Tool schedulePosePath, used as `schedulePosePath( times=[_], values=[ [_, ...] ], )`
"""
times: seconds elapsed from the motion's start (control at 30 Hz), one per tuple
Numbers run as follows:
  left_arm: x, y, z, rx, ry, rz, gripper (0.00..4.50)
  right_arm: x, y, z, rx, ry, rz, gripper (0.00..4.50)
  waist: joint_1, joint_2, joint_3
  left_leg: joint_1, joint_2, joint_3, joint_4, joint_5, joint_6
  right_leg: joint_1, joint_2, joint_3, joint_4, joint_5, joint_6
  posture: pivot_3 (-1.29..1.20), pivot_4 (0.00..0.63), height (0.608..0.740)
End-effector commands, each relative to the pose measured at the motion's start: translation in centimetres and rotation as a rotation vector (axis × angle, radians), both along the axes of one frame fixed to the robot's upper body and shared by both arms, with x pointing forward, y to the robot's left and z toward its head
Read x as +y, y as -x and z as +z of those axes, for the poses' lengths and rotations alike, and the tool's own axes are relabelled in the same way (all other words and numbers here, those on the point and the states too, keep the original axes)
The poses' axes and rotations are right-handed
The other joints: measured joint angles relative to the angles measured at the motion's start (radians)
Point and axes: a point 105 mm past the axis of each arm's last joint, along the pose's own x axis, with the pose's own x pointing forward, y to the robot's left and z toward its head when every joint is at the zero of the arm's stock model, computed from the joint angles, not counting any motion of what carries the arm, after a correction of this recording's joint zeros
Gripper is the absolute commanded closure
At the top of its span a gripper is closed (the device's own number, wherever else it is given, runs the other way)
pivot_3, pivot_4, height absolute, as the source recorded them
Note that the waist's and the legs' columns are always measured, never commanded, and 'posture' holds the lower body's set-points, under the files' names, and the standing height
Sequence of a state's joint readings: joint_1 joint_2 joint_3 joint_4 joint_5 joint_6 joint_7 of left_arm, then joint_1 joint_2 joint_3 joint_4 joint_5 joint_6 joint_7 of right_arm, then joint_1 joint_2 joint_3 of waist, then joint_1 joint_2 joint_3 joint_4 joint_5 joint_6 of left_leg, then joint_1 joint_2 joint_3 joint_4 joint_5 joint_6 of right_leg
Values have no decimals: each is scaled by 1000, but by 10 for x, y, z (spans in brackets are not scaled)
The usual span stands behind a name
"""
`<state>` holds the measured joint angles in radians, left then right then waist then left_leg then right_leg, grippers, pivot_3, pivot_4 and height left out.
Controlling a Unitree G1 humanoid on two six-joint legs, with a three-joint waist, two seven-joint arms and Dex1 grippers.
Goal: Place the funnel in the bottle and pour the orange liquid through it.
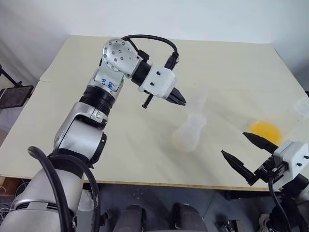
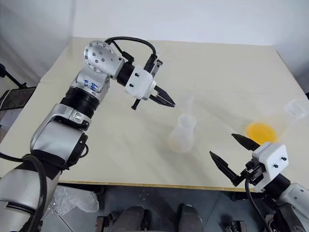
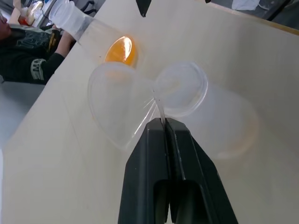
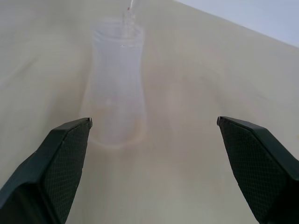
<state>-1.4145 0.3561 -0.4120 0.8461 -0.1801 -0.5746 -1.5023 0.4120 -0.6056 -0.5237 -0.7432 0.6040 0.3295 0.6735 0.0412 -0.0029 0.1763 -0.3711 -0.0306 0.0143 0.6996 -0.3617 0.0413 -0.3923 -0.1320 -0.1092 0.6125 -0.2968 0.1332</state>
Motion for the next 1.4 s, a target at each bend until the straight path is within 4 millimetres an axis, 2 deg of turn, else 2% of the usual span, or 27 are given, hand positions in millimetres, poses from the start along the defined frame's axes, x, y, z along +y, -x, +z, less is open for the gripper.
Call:
schedulePosePath(
  times=[0.03, 0.13, 0.37, 0.5, 0.57, 0.73, 0.87, 0.9, 0.97, 1.13, 1.2, 1.27, 1.33, 1.4],
  values=[
    [0, 17, 6, -30, -78, -116, 4476, 0, 1, 6, -33, 14, 5, 0, 1, 0, 0, 0, 0, 0, 0, 0, 0, 0, 0, 0, 0, 0, 0, 0, 150, 740],
    [-1, 18, 7, -27, -85, -121, 3930, 0, 0, 6, -36, 15, 5, 0, 4, 0, 0, 0, 0, 0, 0, 0, 0, 0, 0, 0, 0, 0, 0, 0, 150, 740],
    [-2, 17, 10, -25, -71, -114, 1813, -1, 0, 7, -42, 19, 0, 0, 8, 0, 0, 0, 0, 0, 0, 0, 0, 0, 0, 0, 0, 0, 0, 0, 150, 740],
    [-2, 20, 18, 15, -28, -117, 432, -1, 1, 7, -43, 23, -1, 0, 9, 0, 0, 0, 0, 1, 0, 0, 1, 0, 0, 1, 0, 0, 0, 0, 150, 740],
    [1, 20, 26, 72, 16, -102, 67, -2, 2, 8, -46, 26, -3, 0, 8, 0, 0, 0, 0, 1, 0, 0, 1, 0, 0, 1, 0, 0, 0, 0, 150, 740],
    [15, 16, 41, 259, 173, -38, 67, -8, 8, 9, -36, 35, -26, 0, 7, 0, 0, 0, 0, 1, 0, 0, 1, 0, 0, 1, 0, 0, 0, 0, 150, 740],
    [28, 1, 35, 392, 318, 86, 67, -14, 12, 8, -23, 39, -65, 0, 6, 1, -1, 1, 0, 0, 0, 0, 1, 0, 0, 1, 1, 0, 0, 0, 150, 740],
    [35, -6, 29, 476, 412, 139, 67, -19, 10, 10, -36, 25, -108, 0, 6, 1, -1, 1, 0, 1, 0, 0, 1, 0, 0, 1, 1, 0, 0, 0, 150, 740],
    [48, -13, 11, 564, 479, 216, 67, -23, 8, 12, -53, 2, -157, 0, 3, 2, -1, 2, 0, 0, 0, 0, 1, 1, 0, 2, 2, 0, 0, 0, 150, 740],
    [67, -11, -42, 696, 491, 318, 67, -36, 3, 8, -35, -21, -287, 0, -2, 2, -1, 1, 0, -1, 1, 0, 0, -1, 0, 2, 5, 0, 0, 0, 150, 740],
    [69, -7, -60, 745, 481, 339, 67, -45, 0, 10, -63, -40, -358, 0, 0, 2, -1, 1, -1, -2, 1, 0, 0, -1, -1, 2, 5, 0, 0, 0, 150, 740],
    [69, -3, -70, 770, 484, 339, 67, -48, 0, 10, -74, -46, -386, 0, 3, 2, -1, 2, -1, -2, 1, 0, 0, 0, -1, 3, 6, 0, 0, 0, 150, 740],
    [70, 1, -86, 812, 468, 346, 67, -46, 7, 5, -60, -47, -393, 0, 8, 2, -1, 2, -1, -2, 1, 0, 0, 0, -1, 3, 5, 0, 0, 0, 150, 740],
    [72, 4, -94, 823, 462, 343, 67, -45, 15, 1, -46, -55, -411, 0, 10, 2, -1, 2, -1, -2, 1, 0, 0, 0, -1, 3, 6, 0, 0, 0, 150, 740]
  ],
)
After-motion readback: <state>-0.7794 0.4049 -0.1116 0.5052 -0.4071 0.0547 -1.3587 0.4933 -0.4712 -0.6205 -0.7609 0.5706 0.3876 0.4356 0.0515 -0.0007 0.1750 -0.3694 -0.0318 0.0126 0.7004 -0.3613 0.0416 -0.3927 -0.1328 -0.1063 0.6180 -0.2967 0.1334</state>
